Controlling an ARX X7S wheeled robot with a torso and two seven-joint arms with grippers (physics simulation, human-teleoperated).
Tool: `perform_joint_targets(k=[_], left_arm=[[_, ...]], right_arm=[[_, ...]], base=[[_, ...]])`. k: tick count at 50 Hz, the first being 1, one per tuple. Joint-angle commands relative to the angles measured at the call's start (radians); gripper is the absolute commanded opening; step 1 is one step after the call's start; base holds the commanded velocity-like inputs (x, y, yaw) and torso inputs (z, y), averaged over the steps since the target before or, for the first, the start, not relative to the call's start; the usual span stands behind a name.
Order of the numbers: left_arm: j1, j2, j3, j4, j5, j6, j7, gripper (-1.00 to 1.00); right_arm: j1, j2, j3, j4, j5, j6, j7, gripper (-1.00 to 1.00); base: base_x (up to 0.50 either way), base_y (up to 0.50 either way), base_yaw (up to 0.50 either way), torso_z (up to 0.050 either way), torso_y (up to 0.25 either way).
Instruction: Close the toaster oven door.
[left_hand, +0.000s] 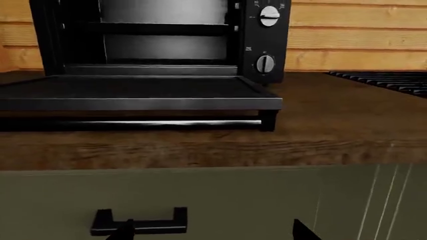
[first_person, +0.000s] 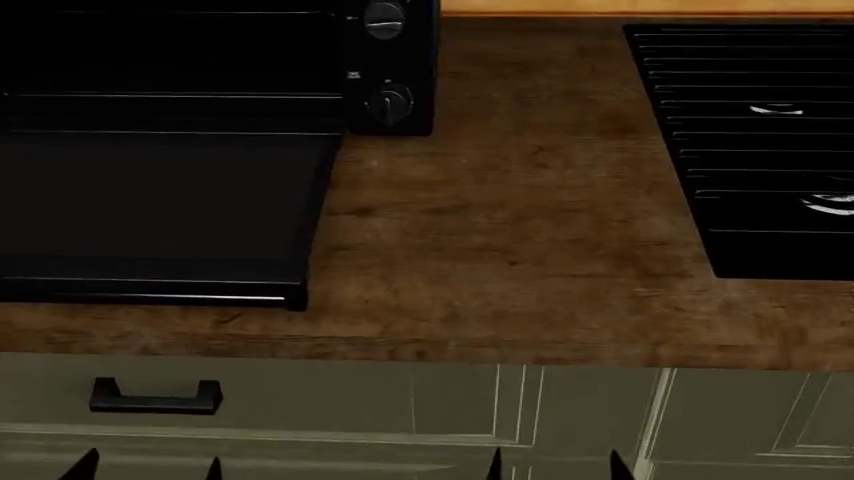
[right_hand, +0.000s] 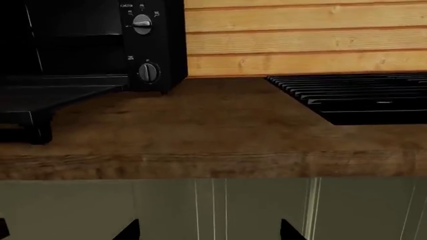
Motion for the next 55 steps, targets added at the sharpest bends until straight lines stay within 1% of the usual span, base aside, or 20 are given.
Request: perform_joint_targets(k=[1, 5, 9, 14, 15, 18, 19, 21, 22, 23, 25, 28, 29, 31, 35, 38, 41, 43, 47, 55], left_arm=[[-0.014, -0.025, 0.002, 0.053, -0.004, -0.08, -0.036, 1.0], [-0.063, -0.054, -0.024, 0.173, -0.024, -0.251, -0.055, 1.0], [-0.095, -0.085, -0.048, 0.25, -0.046, -0.348, -0.055, 1.0], [-0.129, -0.126, -0.064, 0.323, -0.073, -0.453, -0.042, 1.0], [-0.145, -0.142, -0.071, 0.353, -0.081, -0.487, -0.036, 1.0], [-0.17, -0.168, -0.089, 0.398, -0.109, -0.541, -0.018, 1.0], [-0.185, -0.174, -0.114, 0.425, -0.133, -0.582, -0.018, 1.0], [-0.204, -0.18, -0.139, 0.448, -0.147, -0.616, -0.026, 1.0], [-0.212, -0.194, -0.134, 0.449, -0.135, -0.612, -0.025, 1.0], [-0.23, -0.19, -0.157, 0.45, -0.16, -0.633, -0.023, 1.0], [-0.256, -0.191, -0.182, 0.448, -0.18, -0.639, -0.019, 1.0], [-0.302, -0.209, -0.19, 0.435, -0.187, -0.656, -0.011, 1.0], [-0.327, -0.217, -0.196, 0.439, -0.204, -0.698, -0.007, 1.0], [-0.358, -0.22, -0.218, 0.443, -0.227, -0.739, -0.01, 1.0], [-0.395, -0.233, -0.232, 0.453, -0.244, -0.782, -0.013, 1.0], [-0.406, -0.24, -0.225, 0.456, -0.245, -0.798, -0.014, 1.0], [-0.403, -0.246, -0.209, 0.459, -0.242, -0.8, -0.011, 1.0], [-0.399, -0.245, -0.207, 0.463, -0.246, -0.803, -0.01, 1.0], [-0.393, -0.247, -0.207, 0.463, -0.246, -0.799, -0.01, 1.0], [-0.385, -0.255, -0.203, 0.458, -0.246, -0.782, -0.002, 1.0]], right_arm=[[0.006, 0.029, -0.009, -0.078, 0.014, 0.037, 0.019, 1.0], [0.023, 0.08, 0.043, -0.299, 0.039, 0.153, 0.042, 1.0], [0.063, 0.141, 0.113, -0.49, 0.077, 0.295, 0.063, 1.0], [0.118, 0.199, 0.196, -0.653, 0.134, 0.43, 0.082, 1.0], [0.162, 0.226, 0.23, -0.72, 0.163, 0.503, 0.091, 1.0], [0.239, 0.268, 0.296, -0.815, 0.223, 0.623, 0.108, 1.0], [0.277, 0.292, 0.345, -0.86, 0.264, 0.685, 0.115, 1.0], [0.337, 0.321, 0.421, -0.912, 0.335, 0.778, 0.127, 1.0], [0.365, 0.34, 0.445, -0.929, 0.366, 0.817, 0.135, 1.0], [0.399, 0.388, 0.466, -0.937, 0.433, 0.848, 0.176, 1.0], [0.432, 0.513, 0.495, -0.937, 0.594, 0.849, 0.302, 1.0], [0.453, 0.641, 0.552, -0.936, 0.773, 0.833, 0.435, 1.0], [0.474, 0.684, 0.568, -0.936, 0.832, 0.838, 0.473, 1.0], [0.516, 0.733, 0.595, -0.931, 0.915, 0.848, 0.521, 1.0], [0.552, 0.793, 0.63, -0.931, 1.01, 0.847, 0.575, 1.0], [0.54, 0.837, 0.655, -0.935, 1.055, 0.819, 0.606, 1.0], [0.512, 0.912, 0.65, -0.936, 1.1, 0.765, 0.657, 1.0], [0.499, 0.932, 0.638, -0.935, 1.101, 0.732, 0.671, 1.0], [0.469, 0.93, 0.604, -0.933, 1.06, 0.702, 0.664, 1.0], [0.453, 0.956, 0.587, -0.929, 1.067, 0.67, 0.686, 1.0]], base=[[0.0, 0.0, 0.0, 0.0, 0.0], [0.0, 0.0, 0.0, 0.0, 0.0], [0.0, 0.0, 0.0, 0.0, 0.0], [0.0, 0.0, 0.0, 0.0, 0.0], [0.0, 0.0, 0.0, 0.0, 0.0], [0.0, 0.0, 0.0, 0.0, 0.0], [0.0, 0.0, 0.0, 0.0, 0.0], [0.0, 0.0, 0.0, 0.0, 0.0], [0.0, 0.0, 0.0, 0.0, 0.0], [0.0, 0.0, 0.0, 0.0, 0.0], [0.0, 0.0, 0.0, 0.0, 0.0], [0.0, 0.0, 0.0, 0.0, 0.0], [0.0, 0.0, 0.0, 0.0, 0.0], [0.0, 0.0, 0.0, 0.0, 0.0], [0.0, 0.0, 0.0, 0.0, 0.0], [0.0, 0.0, 0.0, 0.0, 0.0], [0.0, 0.17, 0.0, 0.0, 0.0], [0.0, 0.5, 0.0, 0.0, 0.0], [0.0, 0.5, 0.0, 0.0, 0.0], [0.0, 0.5, 0.0, 0.0, 0.0]])
